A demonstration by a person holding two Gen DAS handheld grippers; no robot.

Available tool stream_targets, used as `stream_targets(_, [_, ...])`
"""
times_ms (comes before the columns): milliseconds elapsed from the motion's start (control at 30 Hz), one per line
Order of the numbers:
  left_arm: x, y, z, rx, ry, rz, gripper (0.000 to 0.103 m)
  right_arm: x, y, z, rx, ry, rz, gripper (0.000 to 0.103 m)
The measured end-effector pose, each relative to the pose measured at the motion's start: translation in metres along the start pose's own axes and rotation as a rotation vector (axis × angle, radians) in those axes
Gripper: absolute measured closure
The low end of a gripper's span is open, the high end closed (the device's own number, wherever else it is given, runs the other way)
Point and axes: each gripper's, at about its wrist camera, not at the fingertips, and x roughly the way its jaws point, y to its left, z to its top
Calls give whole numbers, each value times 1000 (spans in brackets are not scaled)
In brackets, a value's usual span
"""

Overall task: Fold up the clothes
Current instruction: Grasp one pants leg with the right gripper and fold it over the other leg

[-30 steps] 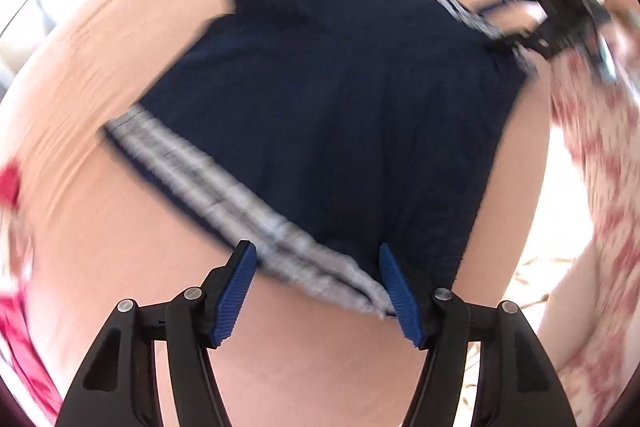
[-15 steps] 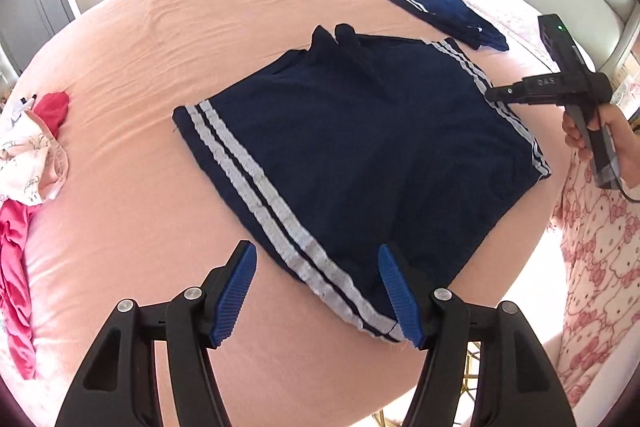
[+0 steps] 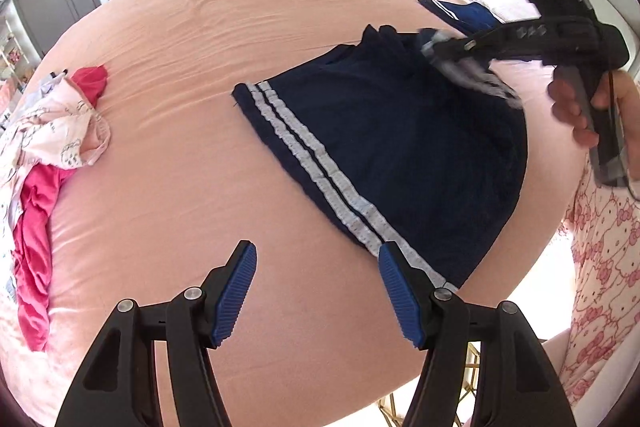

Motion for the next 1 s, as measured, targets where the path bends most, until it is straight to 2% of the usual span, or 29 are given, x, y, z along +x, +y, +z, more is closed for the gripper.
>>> stream_targets(133, [2, 7, -6, -18, 18, -3, 41, 82, 44, -12, -73, 172, 72, 95])
stream_targets(167, [3, 7, -3, -15, 12, -10, 41, 80, 47, -15, -83, 158, 90, 94])
stream_targets(233, [6, 6, 1, -8, 0, -24, 41, 61, 46, -18, -99, 80, 110, 83])
stream_targets(300, [9, 5, 5, -1, -11, -39, 41, 37, 35, -23, -95, -22, 102, 51])
stream_targets(367, [14, 1, 14, 3, -27, -53, 41, 9, 17, -34, -102, -106, 63, 36])
stream_targets(467, [24, -12, 35, 20, -57, -53, 41, 4, -9, -50, -116, -86, -132, 36])
stream_targets(500, [26, -16, 41, 26, -65, -51, 41, 6, -19, -53, -94, -76, -171, 37])
stream_targets(567, [29, -24, 53, 34, -79, -40, 41, 2, -38, -56, -7, -117, -147, 37])
stream_targets(633, [36, -28, 64, 23, -81, -22, 41, 3, -55, -52, 77, -193, -151, 37])
stream_targets(700, [42, -29, 70, 17, -61, 4, 41, 23, -74, -48, 145, -172, -183, 36])
stream_targets(767, [46, -28, 72, 9, -39, 24, 41, 45, -93, -49, 222, -40, -84, 37])
stream_targets(800, [46, -27, 71, 6, -34, 18, 41, 56, -95, -49, 245, 5, 3, 41])
stream_targets(833, [44, -27, 68, 6, -33, 13, 41, 61, -92, -50, 243, 22, 65, 50])
stream_targets(867, [42, -26, 65, 8, -32, 15, 41, 62, -82, -50, 205, 24, 76, 70])
stream_targets(933, [40, -23, 55, 14, -21, 35, 41, 55, -50, -50, 55, 5, 55, 73])
stream_targets(1000, [40, -17, 47, 6, -9, 51, 41, 49, -16, -56, -69, 8, 104, 73])
